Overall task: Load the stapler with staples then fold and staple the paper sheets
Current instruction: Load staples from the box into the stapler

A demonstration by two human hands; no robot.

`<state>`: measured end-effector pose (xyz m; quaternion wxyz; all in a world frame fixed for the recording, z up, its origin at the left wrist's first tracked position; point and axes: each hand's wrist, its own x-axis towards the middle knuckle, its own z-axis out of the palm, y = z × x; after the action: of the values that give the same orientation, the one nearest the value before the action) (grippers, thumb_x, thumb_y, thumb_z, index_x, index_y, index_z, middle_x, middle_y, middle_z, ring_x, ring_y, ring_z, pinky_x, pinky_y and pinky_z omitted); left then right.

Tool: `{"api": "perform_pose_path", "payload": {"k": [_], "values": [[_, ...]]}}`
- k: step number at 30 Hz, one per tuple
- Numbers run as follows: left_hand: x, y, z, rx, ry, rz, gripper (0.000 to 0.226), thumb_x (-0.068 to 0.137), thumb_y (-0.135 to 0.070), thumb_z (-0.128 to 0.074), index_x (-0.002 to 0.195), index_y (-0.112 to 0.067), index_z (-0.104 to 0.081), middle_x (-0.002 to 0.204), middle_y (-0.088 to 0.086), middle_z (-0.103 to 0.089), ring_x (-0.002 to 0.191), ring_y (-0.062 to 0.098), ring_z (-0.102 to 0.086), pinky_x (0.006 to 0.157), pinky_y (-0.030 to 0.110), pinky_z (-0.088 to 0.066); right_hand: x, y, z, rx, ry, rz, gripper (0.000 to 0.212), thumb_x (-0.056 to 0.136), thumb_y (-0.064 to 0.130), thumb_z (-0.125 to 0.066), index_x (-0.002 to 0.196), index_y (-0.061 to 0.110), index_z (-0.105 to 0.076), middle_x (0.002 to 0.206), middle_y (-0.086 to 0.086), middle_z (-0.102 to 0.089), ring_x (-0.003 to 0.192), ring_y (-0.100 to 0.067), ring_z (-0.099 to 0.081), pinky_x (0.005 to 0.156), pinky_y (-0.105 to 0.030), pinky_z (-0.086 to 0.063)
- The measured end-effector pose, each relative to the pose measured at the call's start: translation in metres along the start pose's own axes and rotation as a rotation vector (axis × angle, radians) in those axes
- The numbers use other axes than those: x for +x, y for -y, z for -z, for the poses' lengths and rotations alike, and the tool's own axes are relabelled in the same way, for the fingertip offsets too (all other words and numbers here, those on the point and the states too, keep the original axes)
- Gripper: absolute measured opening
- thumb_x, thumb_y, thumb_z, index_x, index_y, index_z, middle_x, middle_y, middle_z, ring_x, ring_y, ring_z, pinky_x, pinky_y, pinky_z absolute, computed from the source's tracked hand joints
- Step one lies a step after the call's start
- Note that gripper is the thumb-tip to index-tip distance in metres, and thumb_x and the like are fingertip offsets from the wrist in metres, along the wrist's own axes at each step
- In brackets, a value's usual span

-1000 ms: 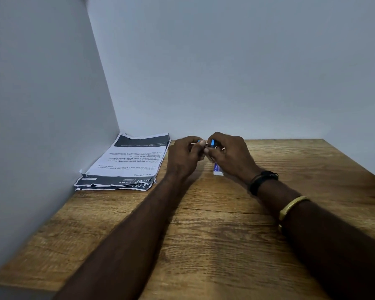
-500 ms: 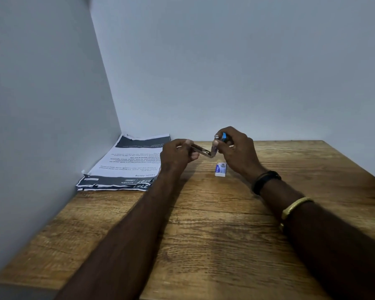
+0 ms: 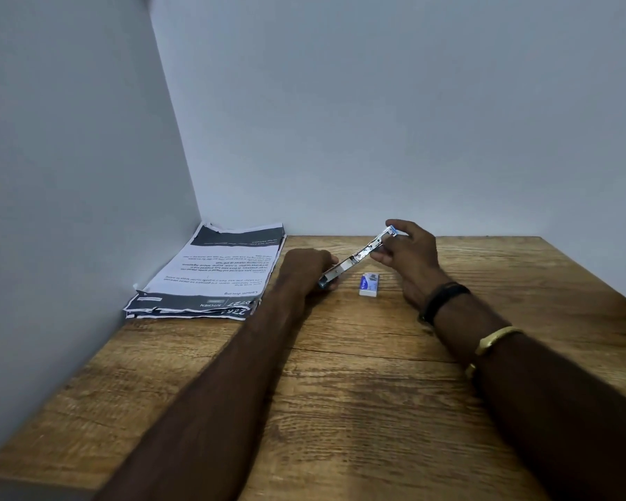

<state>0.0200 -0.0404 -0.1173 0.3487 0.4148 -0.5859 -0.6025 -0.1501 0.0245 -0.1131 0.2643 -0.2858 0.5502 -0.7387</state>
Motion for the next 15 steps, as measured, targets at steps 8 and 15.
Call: {"api": "perform_pose_path", "payload": {"k": [8, 15], "values": [[-0.009, 0.002, -0.008, -0.047, 0.232, -0.084, 0.014, 0.090, -0.005, -0.069, 0.077, 0.000, -0.072, 0.071, 0.020, -0.069, 0.052, 0.022, -0.065, 0.051, 0.027, -0.055, -0.001, -0.002, -0.004, 0.092, 0.096, -0.107, 0.025, 0.093, -0.005, -0.069, 0.113, 0.011, -0.069, 0.094, -0.015, -0.073, 0.066, -0.020, -0.075, 0.063, -0.032, -0.063], [-0.015, -0.010, -0.015, -0.151, 0.241, 0.048, 0.020, 0.098, -0.008, -0.052, 0.104, 0.004, -0.067, 0.087, 0.019, -0.073, 0.067, 0.022, -0.071, 0.060, 0.031, -0.062, -0.007, 0.001, -0.010, 0.123, 0.171, -0.127, 0.011, 0.093, -0.004, -0.070, 0.098, 0.007, -0.070, 0.092, -0.018, -0.074, 0.074, -0.027, -0.077, 0.069, -0.035, -0.065]]}}
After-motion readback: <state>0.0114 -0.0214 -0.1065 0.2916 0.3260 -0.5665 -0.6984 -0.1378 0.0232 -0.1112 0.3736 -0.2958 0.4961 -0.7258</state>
